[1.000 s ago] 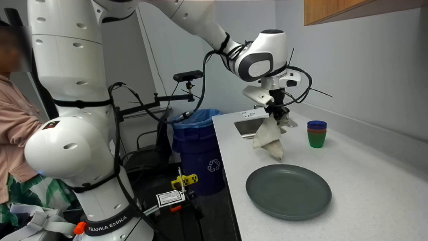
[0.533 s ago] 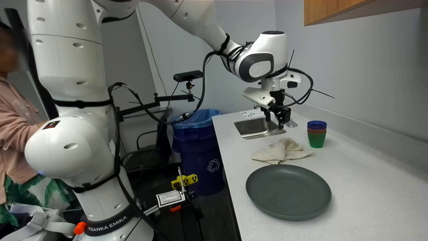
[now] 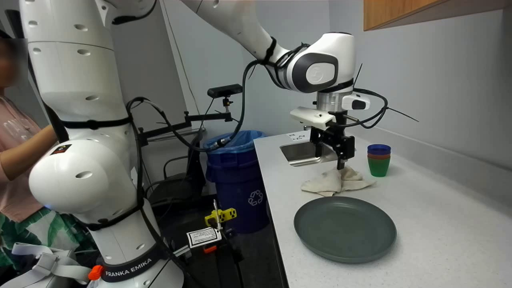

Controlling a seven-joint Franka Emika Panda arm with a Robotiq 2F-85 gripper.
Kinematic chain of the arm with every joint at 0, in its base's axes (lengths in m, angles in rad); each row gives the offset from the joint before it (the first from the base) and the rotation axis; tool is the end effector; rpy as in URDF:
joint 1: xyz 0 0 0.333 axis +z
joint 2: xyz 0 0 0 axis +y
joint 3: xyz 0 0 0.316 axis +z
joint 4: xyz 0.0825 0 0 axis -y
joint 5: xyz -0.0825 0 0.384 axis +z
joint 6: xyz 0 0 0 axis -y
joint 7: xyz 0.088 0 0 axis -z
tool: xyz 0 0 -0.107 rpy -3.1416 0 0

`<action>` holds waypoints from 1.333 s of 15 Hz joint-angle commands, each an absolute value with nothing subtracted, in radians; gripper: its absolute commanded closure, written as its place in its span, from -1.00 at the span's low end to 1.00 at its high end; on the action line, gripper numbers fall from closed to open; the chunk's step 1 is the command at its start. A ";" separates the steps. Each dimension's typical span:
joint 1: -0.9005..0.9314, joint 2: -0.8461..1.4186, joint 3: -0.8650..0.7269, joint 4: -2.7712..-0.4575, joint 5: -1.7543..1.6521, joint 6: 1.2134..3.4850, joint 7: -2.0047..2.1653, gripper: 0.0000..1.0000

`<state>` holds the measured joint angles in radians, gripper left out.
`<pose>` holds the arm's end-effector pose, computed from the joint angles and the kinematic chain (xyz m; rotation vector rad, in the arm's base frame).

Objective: Use the towel to wipe the grey plate

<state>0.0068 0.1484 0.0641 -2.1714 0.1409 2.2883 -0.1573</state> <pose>0.5489 0.0419 0.3229 -3.0192 -0.2014 0.0403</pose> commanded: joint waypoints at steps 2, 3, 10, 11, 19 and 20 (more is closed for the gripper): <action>-0.002 0.003 0.018 -2.302 0.063 2.280 -0.105 -1.00; -0.004 -0.023 0.009 -2.328 0.054 2.285 -0.094 -1.00; -0.020 -0.188 -0.023 -2.483 0.046 2.356 -0.043 -1.00; -0.019 -0.214 -0.022 -2.508 0.050 2.381 -0.035 -1.00; -0.015 -0.282 -0.019 -2.589 0.061 2.518 0.021 -1.00; -0.015 -0.296 -0.018 -2.603 0.062 2.527 0.027 -1.00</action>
